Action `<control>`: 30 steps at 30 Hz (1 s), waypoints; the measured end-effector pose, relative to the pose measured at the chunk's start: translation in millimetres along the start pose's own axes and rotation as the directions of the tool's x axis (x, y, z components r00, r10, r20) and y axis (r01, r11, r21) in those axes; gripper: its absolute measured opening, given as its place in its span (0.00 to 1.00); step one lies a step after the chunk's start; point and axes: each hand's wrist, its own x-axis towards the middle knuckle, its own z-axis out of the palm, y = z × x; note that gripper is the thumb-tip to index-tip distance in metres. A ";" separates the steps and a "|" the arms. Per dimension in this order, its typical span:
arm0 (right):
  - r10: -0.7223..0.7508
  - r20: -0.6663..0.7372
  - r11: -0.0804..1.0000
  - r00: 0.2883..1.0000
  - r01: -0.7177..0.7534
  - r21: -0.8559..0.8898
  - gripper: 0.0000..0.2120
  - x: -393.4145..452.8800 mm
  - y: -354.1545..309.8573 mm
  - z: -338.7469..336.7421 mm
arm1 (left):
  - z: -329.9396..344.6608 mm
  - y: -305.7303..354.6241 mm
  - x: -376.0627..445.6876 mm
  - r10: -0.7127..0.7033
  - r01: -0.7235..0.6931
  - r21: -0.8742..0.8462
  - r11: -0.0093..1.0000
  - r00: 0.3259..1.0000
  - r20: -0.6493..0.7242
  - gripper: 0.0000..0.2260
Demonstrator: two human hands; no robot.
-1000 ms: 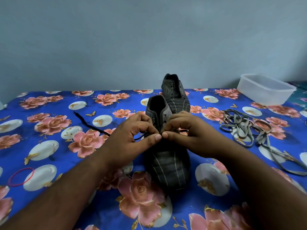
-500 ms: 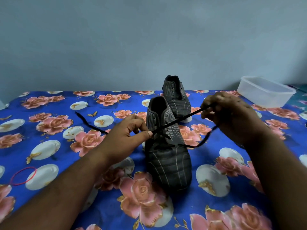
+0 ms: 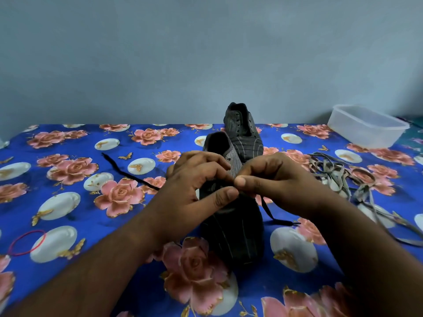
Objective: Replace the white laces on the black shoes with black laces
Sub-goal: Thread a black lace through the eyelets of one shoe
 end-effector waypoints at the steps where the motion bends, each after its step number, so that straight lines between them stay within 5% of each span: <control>1: -0.003 -0.011 1.000 1.000 0.003 -0.014 0.08 0.4 0.9 0.4 | -0.3 0.0 0.0 -0.015 0.015 -0.012 1.000 1.000 -0.002 0.09; 9: 0.001 -0.222 1.000 0.975 0.002 0.013 0.11 -1.4 4.8 -20.2 | -17.8 -26.4 3.6 -0.156 0.137 -0.172 0.976 0.983 -0.098 0.09; 13: -0.013 -0.338 0.992 0.941 0.055 0.115 0.13 -5.3 6.4 -37.6 | -36.9 -61.5 3.4 -0.290 0.298 -0.016 0.955 0.918 -0.271 0.12; 18: -0.030 -0.296 0.996 0.955 0.053 0.072 0.12 -2.6 10.0 -34.1 | -38.0 -71.6 2.0 -0.469 0.507 0.081 0.858 0.838 -0.279 0.17; 23: 0.010 -0.138 0.995 0.990 -0.023 -0.097 0.11 0.1 10.7 -13.1 | -17.4 -36.5 1.9 -0.201 0.220 0.083 0.972 0.961 -0.189 0.24; 27: 0.007 -0.008 0.994 1.000 -0.008 -0.111 0.10 2.7 13.0 -4.1 | 1.4 -13.4 3.9 0.021 -0.018 0.060 0.998 0.999 -0.048 0.12; 30: -0.007 -0.037 0.997 0.999 0.004 -0.072 0.09 3.8 15.4 -5.3 | 5.6 -12.7 4.2 0.033 -0.033 -0.003 0.999 0.996 -0.077 0.07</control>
